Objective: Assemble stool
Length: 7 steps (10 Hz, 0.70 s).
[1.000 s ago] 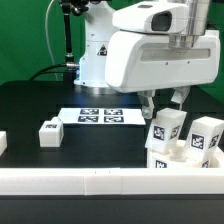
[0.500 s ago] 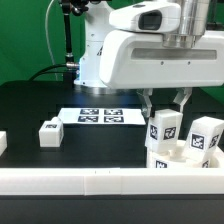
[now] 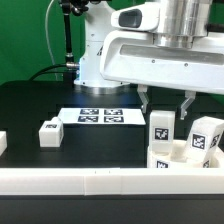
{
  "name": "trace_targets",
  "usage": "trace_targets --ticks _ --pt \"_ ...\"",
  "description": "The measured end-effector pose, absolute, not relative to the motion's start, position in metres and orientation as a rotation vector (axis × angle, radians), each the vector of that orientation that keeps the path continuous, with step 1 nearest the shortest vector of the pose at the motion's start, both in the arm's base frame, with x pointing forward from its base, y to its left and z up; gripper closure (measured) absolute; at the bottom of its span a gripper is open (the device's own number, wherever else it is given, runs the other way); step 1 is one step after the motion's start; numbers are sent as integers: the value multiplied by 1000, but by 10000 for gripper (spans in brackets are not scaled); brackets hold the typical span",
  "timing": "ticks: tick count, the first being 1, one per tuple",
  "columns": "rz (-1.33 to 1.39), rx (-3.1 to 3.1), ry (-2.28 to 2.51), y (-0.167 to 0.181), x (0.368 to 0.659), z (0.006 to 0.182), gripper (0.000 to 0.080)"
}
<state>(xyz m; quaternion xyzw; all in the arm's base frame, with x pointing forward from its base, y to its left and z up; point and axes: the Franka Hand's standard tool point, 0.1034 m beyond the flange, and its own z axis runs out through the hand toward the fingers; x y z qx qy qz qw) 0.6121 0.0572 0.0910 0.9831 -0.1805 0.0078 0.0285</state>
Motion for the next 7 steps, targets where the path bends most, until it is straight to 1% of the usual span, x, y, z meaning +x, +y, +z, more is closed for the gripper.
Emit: trace_targets --ticks 2,6,7 --pt "30 2972 -836 58 612 91 464" --pt "36 2878 -1133 59 612 91 464" --pt "37 2800 -1331 60 612 91 464"
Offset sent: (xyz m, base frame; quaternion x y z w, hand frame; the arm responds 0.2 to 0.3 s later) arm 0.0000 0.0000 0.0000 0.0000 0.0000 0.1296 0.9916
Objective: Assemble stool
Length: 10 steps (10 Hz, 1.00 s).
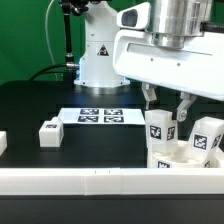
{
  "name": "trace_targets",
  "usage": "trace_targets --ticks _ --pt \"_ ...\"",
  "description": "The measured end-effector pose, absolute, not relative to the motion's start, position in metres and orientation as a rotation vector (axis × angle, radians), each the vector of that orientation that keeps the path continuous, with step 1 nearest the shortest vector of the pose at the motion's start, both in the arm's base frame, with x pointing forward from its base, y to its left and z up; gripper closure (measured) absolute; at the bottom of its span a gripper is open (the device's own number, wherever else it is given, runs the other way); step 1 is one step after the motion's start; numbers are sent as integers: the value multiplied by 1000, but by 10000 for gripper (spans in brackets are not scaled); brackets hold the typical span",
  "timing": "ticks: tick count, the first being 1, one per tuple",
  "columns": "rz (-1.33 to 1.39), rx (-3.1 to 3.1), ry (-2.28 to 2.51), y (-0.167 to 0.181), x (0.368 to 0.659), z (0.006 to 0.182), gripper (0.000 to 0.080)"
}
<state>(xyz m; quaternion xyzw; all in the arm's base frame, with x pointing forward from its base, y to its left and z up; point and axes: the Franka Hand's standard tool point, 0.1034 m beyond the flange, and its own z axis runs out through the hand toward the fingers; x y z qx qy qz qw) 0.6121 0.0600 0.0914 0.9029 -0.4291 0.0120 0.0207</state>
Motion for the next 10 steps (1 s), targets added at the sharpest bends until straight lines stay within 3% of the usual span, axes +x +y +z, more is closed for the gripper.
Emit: trace_targets --ticks 10 --pt "11 2019 -2571 58 620 89 464"
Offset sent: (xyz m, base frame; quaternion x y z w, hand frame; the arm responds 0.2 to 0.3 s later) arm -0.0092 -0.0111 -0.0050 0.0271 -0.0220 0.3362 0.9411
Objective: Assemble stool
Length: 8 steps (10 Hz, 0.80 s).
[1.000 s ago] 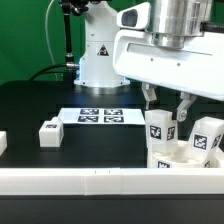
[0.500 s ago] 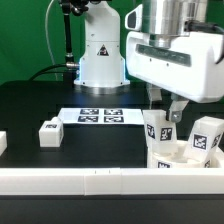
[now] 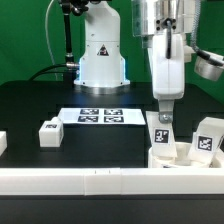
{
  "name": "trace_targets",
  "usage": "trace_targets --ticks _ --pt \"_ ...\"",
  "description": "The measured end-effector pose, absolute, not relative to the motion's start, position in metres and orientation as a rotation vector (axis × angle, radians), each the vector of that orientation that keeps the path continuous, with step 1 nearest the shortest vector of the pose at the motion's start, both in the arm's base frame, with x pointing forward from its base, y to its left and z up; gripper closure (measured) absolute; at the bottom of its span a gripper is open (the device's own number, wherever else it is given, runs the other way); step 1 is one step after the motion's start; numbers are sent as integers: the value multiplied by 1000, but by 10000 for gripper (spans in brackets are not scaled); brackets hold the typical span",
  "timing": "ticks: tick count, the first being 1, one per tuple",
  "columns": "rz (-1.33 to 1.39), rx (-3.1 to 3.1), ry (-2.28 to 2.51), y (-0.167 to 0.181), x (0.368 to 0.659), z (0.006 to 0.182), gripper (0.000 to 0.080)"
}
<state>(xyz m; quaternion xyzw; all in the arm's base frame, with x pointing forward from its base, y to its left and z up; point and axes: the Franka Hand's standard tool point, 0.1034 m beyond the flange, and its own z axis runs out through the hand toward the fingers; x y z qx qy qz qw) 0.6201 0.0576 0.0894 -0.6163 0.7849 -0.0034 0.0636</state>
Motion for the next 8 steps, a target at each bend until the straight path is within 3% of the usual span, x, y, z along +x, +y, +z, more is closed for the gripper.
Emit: trace_targets --ticks 3,4,5,6,7,8 --pt "15 -1706 2472 58 620 89 464" --pt "14 -1713 2468 58 620 89 391" --pt "13 -1724 2459 58 620 90 391" --pt "6 -1770 2415 58 621 95 212" --pt "4 -1806 2376 59 619 103 161" --pt "8 -1801 2371 60 618 107 161"
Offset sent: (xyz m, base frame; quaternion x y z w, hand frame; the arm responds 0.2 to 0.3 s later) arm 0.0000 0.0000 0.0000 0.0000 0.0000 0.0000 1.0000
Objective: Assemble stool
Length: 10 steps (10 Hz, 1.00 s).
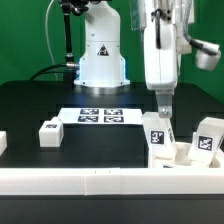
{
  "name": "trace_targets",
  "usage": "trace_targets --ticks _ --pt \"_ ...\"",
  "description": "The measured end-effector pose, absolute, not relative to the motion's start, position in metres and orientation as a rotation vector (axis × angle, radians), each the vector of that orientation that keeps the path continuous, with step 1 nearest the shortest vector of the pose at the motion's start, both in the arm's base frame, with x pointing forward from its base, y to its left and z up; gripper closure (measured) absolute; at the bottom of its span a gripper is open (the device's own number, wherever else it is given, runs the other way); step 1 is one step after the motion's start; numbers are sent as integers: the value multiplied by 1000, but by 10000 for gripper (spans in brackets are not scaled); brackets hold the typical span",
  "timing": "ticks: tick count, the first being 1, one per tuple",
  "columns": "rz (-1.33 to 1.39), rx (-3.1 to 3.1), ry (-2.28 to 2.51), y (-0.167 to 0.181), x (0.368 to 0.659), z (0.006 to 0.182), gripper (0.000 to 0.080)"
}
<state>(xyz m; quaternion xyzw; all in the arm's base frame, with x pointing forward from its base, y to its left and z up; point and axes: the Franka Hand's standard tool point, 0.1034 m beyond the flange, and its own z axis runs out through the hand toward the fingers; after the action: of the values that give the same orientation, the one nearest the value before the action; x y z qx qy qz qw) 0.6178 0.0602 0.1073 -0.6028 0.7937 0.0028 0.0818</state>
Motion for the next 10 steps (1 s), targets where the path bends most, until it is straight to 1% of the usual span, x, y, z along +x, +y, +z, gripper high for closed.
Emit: trace_targets --ticks 3,5,7,10 --pt "-14 -2019 2196 60 617 104 151" --pt "-58 -2260 2007 66 615 102 151" --pt "-77 -2437 1782 77 615 105 151" --pt "-102 -2589 1556 77 616 105 151"
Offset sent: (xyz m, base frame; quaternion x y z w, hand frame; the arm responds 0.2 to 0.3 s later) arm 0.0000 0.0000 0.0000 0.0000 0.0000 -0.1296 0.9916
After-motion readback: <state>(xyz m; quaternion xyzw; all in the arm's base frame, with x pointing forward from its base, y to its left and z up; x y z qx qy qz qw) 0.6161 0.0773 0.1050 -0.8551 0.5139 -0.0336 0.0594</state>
